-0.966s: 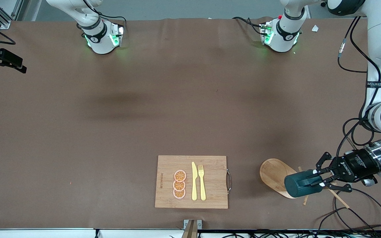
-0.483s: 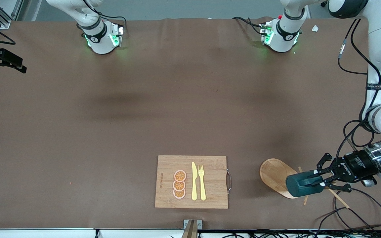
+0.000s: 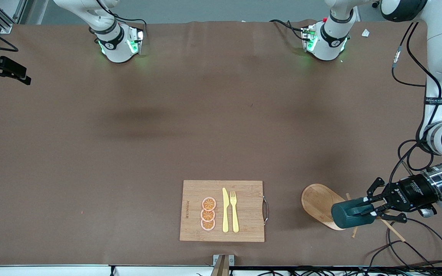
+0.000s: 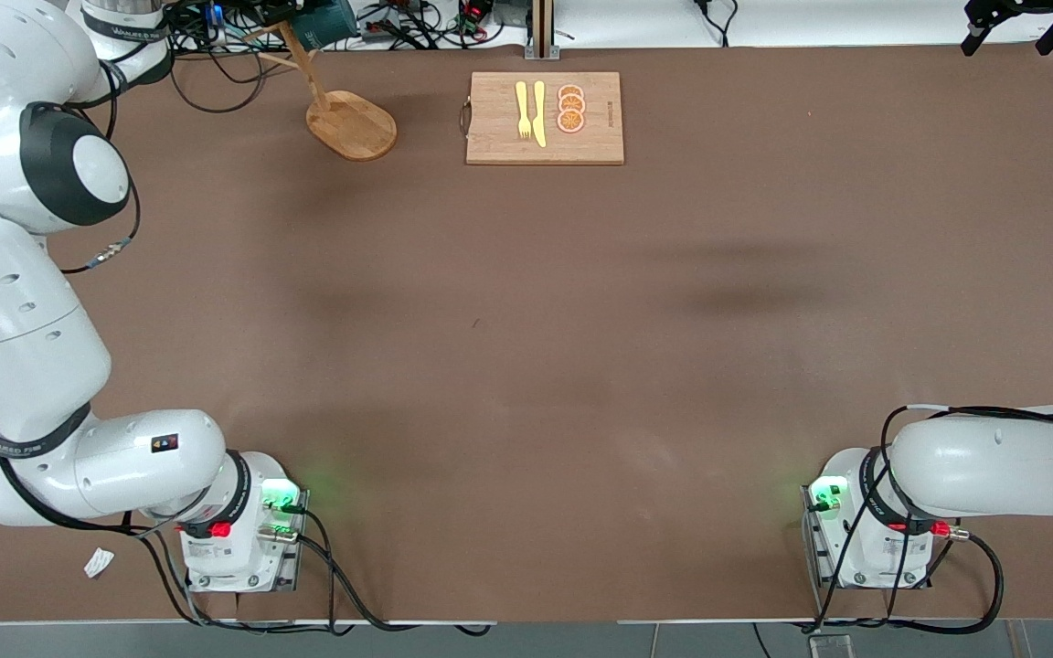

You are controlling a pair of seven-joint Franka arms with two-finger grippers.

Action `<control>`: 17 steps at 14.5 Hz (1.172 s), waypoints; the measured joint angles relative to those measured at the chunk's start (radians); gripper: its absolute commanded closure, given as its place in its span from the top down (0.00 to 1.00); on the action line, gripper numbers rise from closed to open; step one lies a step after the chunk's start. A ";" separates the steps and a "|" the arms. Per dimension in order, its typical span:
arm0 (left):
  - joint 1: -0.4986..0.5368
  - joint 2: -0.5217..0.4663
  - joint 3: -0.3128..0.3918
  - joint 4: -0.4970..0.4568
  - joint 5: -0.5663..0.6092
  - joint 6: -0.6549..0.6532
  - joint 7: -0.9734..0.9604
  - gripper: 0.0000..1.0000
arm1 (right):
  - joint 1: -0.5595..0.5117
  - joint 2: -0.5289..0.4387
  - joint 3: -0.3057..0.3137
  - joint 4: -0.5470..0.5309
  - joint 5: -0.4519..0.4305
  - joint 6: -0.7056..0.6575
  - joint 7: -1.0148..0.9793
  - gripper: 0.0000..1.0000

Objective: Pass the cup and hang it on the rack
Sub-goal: 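Lower the mug handle onto a rack peg with the left gripper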

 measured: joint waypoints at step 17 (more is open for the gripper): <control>0.015 0.024 -0.005 0.004 0.000 -0.002 0.038 1.00 | 0.004 0.000 0.004 0.000 0.000 -0.001 0.000 1.00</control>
